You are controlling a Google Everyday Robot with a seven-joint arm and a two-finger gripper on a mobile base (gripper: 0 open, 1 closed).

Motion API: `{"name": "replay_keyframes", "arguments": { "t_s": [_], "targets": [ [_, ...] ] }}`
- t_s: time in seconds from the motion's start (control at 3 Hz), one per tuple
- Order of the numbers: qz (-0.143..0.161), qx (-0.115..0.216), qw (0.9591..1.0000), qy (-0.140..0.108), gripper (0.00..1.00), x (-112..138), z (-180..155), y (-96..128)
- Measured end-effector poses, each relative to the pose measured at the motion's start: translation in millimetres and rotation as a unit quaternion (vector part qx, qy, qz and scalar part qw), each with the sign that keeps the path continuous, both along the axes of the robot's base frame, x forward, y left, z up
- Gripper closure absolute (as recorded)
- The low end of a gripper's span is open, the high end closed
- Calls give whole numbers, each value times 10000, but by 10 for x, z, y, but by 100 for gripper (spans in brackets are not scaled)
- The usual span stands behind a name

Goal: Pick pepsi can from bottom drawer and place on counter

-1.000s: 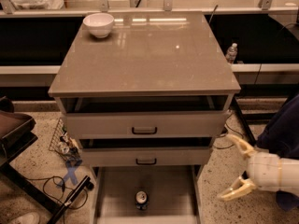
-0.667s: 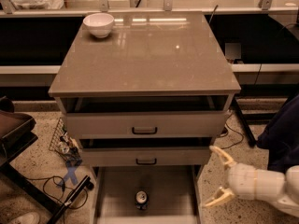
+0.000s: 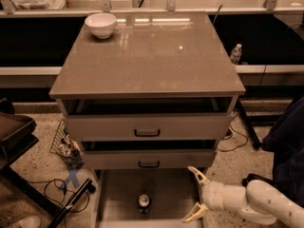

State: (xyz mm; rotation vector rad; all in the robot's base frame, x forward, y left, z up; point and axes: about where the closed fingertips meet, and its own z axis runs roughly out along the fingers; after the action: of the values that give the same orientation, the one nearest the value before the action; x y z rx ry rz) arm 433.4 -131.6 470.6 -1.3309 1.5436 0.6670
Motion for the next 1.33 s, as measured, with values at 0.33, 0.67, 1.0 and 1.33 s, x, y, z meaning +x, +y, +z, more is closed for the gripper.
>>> {"name": "replay_keyframes", "arguments": {
  "t_s": [0.33, 0.67, 1.0, 1.33],
  "targets": [
    [118, 0, 9997, 215, 0, 40, -593, 250],
    [118, -1, 9997, 212, 0, 41, -590, 249],
    [110, -23, 9995, 284, 0, 175, -883, 372],
    [159, 92, 9993, 340, 0, 469, -1547, 588]
  ]
}}
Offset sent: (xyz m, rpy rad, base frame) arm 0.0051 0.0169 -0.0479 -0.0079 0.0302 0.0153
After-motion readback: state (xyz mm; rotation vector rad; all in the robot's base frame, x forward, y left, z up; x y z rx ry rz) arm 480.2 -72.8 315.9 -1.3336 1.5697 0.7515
